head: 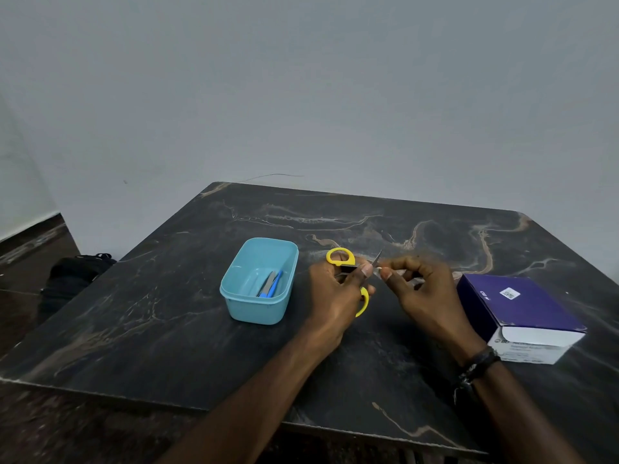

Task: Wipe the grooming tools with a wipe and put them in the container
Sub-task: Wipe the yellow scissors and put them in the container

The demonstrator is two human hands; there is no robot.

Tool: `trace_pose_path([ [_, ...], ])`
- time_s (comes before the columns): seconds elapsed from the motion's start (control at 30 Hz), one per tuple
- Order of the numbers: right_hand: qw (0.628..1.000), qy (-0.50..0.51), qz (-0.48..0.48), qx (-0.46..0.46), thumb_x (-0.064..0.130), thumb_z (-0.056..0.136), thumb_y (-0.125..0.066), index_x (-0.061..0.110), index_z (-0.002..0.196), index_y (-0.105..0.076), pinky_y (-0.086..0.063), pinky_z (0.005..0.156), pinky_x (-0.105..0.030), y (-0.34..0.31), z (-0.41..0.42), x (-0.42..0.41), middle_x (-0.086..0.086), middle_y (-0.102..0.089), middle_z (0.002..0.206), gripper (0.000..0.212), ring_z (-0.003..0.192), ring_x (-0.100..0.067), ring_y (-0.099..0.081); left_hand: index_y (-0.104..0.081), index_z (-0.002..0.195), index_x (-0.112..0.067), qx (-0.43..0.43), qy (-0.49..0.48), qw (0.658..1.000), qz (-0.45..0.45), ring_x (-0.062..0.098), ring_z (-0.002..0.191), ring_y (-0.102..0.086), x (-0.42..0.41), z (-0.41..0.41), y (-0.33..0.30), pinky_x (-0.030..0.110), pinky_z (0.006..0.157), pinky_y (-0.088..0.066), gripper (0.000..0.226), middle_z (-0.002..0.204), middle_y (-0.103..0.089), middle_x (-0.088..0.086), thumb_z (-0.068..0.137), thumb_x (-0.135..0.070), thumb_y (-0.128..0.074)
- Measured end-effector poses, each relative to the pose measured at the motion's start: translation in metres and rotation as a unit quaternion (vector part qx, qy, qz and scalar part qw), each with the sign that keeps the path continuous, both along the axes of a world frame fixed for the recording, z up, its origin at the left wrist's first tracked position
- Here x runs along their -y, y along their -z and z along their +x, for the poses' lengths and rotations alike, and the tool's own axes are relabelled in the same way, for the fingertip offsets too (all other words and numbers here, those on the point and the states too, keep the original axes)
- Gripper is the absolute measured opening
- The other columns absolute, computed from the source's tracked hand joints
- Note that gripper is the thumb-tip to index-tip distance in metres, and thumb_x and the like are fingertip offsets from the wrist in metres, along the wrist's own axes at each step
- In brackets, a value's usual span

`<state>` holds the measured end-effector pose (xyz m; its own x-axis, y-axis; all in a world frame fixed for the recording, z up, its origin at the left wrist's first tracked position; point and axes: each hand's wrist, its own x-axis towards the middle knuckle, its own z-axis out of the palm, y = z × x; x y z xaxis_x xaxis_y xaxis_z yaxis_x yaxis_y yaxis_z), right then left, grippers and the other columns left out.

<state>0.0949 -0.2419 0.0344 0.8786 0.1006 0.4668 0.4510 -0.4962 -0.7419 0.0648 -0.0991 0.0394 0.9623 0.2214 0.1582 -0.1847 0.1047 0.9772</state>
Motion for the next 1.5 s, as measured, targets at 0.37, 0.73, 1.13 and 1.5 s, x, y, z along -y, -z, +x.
trace_pose_path([
  [0.37, 0.988, -0.080, 0.115, -0.070, 0.008, 0.085, -0.069, 0.014, 0.083, -0.074, -0.055, 0.072, -0.023, -0.008, -0.006, -0.002, -0.001, -0.075, 0.081, 0.007, 0.078, -0.012, -0.070, -0.064, 0.092, -0.001, -0.004, 0.010, 1.000, 0.002, 0.003, 0.049, -0.063, -0.001, 0.000, -0.003, 0.014, 0.049, -0.052, 0.006, 0.073, -0.066, 0.008, 0.089, -0.006, -0.064],
  [0.73, 0.979, -0.085, 0.148, -0.108, -0.003, 0.090, -0.058, 0.010, 0.100, -0.072, -0.045, 0.060, -0.009, -0.012, -0.012, -0.003, 0.009, -0.071, 0.076, 0.021, 0.067, 0.007, -0.062, -0.066, 0.089, -0.007, -0.025, 0.000, 1.000, 0.007, 0.009, 0.056, -0.065, -0.002, 0.000, -0.001, 0.014, 0.050, -0.049, 0.006, 0.078, -0.069, 0.013, 0.089, -0.012, -0.066],
  [1.13, 0.981, -0.097, 0.134, -0.105, 0.001, 0.085, -0.066, 0.010, 0.084, -0.074, -0.045, 0.057, -0.009, -0.013, -0.012, -0.004, -0.003, -0.073, 0.079, 0.012, 0.064, 0.005, -0.062, -0.067, 0.085, -0.011, -0.030, 0.010, 0.999, 0.007, 0.004, 0.053, -0.064, -0.002, 0.002, 0.000, 0.017, 0.055, -0.054, 0.006, 0.073, -0.069, 0.004, 0.089, -0.013, -0.065],
  [1.5, 0.974, -0.090, 0.156, -0.136, -0.004, 0.086, -0.064, 0.004, 0.080, -0.073, -0.040, 0.051, -0.006, -0.012, -0.011, -0.002, 0.010, -0.068, 0.059, 0.013, 0.054, 0.006, -0.058, -0.066, 0.087, -0.004, -0.027, 0.011, 1.000, -0.010, 0.002, 0.048, -0.059, 0.000, 0.002, 0.000, 0.013, 0.050, -0.050, 0.007, 0.068, -0.064, 0.006, 0.090, -0.010, -0.064],
])
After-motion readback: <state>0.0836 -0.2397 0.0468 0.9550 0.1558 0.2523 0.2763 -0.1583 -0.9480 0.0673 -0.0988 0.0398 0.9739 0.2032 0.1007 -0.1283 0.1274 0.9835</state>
